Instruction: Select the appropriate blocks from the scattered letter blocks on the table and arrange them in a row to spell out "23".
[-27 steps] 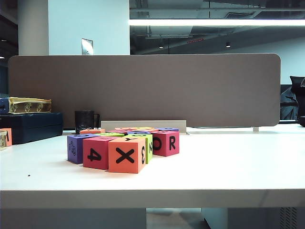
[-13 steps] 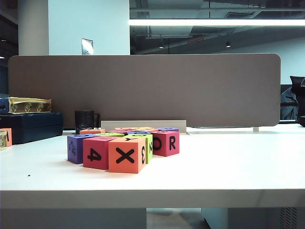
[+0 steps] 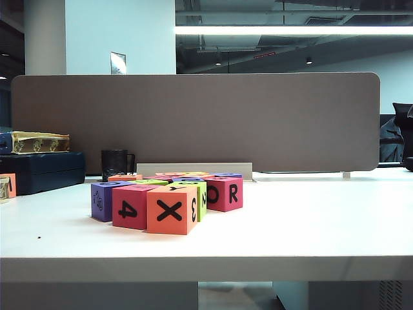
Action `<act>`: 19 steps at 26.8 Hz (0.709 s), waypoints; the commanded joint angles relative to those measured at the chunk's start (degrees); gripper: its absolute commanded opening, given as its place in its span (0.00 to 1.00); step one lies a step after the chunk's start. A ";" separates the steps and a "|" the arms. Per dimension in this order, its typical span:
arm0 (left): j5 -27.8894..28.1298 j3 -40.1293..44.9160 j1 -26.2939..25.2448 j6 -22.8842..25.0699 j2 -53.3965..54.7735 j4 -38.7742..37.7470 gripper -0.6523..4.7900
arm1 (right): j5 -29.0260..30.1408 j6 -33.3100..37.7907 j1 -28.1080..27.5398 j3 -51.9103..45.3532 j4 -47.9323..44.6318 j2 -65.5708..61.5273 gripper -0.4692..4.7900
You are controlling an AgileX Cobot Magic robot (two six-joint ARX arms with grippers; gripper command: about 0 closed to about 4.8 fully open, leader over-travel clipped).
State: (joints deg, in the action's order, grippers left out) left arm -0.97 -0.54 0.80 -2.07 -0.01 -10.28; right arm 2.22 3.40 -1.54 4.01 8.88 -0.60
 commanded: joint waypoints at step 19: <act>-0.33 -0.11 -0.07 -0.09 0.02 -0.37 0.11 | 12.07 0.22 0.02 22.14 14.69 0.42 0.09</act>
State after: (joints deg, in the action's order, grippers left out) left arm -1.02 -0.54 0.80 -2.04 -0.01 -10.31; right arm 12.71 3.55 -1.54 24.53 22.61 -0.67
